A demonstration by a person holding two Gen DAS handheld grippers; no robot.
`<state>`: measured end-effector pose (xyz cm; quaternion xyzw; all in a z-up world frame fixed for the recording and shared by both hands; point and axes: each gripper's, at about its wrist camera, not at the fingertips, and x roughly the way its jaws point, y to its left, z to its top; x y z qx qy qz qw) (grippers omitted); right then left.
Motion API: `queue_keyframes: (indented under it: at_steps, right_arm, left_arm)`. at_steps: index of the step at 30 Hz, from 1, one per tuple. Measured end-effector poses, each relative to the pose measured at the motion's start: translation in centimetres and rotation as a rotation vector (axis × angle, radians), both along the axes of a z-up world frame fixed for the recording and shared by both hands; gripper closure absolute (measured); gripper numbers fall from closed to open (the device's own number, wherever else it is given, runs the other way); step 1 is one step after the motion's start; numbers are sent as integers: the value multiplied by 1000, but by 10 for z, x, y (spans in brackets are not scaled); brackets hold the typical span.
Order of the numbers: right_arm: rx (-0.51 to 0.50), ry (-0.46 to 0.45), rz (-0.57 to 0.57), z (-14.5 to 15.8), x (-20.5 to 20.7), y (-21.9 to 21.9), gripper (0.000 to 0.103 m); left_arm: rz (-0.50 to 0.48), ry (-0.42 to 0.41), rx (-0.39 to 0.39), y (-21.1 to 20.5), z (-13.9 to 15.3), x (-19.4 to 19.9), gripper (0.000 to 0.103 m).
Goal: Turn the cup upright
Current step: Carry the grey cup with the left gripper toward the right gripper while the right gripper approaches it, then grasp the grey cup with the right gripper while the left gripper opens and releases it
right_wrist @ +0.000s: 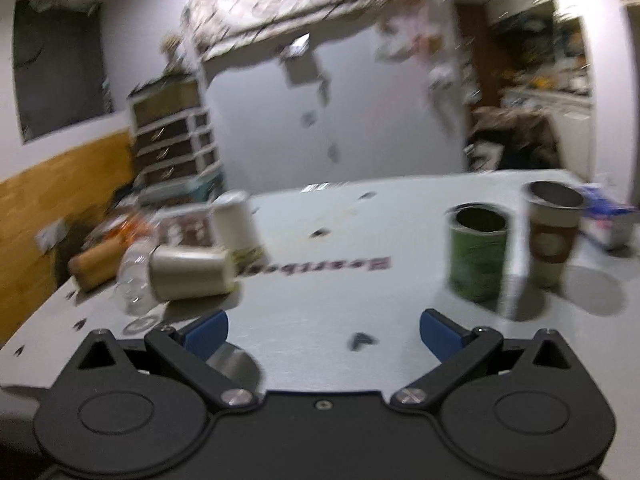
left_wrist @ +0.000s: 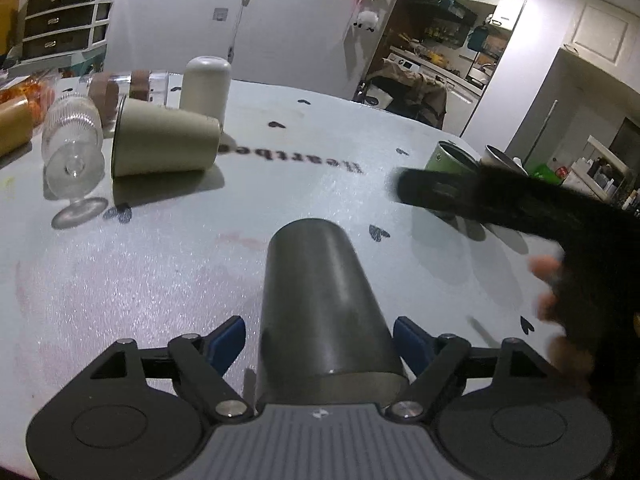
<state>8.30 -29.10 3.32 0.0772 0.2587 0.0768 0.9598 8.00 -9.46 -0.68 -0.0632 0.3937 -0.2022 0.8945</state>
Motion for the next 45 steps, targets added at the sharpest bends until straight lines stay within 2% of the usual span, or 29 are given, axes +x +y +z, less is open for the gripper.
queue_keyframes:
  at_steps: [4,12,17,22,34,38,43,45]
  right_arm:
    - [3,98,60,-10,34,23,0]
    - [-45,203,99,-36,63,43,0]
    - [-85,212,66,-43,59,32,0]
    - [-70,200,25,-44,36,8,0]
    - [49,194,51,-52,-30,-8,0]
    - [97,206,12,-51,-30,-13,0]
    - [296,241,10,-36,-7,-31,0]
    - [329,271,48,-27,8,-27,0]
  left_arm:
    - [-1,-4,4,1,-1,-3,20]
    - [4,-42,25,9,0,-15,13]
    - [32,-53,16,24,-2,-20,12]
    - [83,-68,-23,45,-4,-19,12]
    - [170,-105,-64,60,-6,-10,12]
    - [173,-92,-72,63,-9,-10,12]
    - [174,-87,-88,68,-11,-12,12]
    - [175,-87,-89,69,-11,-12,12]
